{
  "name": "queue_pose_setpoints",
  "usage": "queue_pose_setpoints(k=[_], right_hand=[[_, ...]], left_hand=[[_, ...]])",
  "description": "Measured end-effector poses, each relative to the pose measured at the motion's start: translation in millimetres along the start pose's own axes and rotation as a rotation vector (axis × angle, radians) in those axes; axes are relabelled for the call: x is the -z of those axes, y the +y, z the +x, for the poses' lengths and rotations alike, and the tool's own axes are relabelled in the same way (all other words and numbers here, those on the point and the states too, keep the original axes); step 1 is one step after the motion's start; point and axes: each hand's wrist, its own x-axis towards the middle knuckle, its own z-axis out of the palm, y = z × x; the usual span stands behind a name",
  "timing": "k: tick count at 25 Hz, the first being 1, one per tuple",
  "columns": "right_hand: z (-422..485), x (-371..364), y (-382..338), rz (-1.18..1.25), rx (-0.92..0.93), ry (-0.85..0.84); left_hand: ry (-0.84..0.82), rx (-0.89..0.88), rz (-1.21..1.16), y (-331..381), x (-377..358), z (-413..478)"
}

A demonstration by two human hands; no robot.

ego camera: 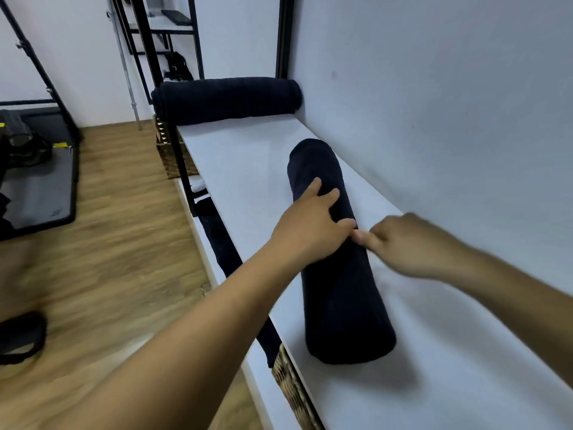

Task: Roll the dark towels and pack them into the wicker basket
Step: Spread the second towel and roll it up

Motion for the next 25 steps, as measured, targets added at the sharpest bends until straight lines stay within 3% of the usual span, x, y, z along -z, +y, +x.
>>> queue_pose_setpoints(k=[2, 4, 7, 10, 17, 22, 25], right_hand=[[18, 27, -6, 0.064, 0.096, 0.070], [36, 30, -20, 0.149, 0.064, 0.050], [62, 18, -27, -0.111, 0.031, 0.093], [84, 18, -29, -0.051, -0.068, 0.024], [146, -4, -59, 0.081, -0.089, 0.168], [201, -2, -94, 0.049, -0.081, 0.190], [249, 1, -108, 0.158, -0.034, 0.130]], left_hand=[[-0.031, -0.035, 0.085, 20, -15, 5], [-0.094, 0.002, 0.210, 44, -31, 5], [-0.188, 0.013, 0.505, 67, -42, -23], [-0.312, -0.064, 0.642, 68, -43, -72], [0.022, 0.194, 0.560, -44, 65, -50], [0.212, 0.201, 0.330, -112, 105, 3], [0.296, 0.168, 0.139, -148, 128, 46]])
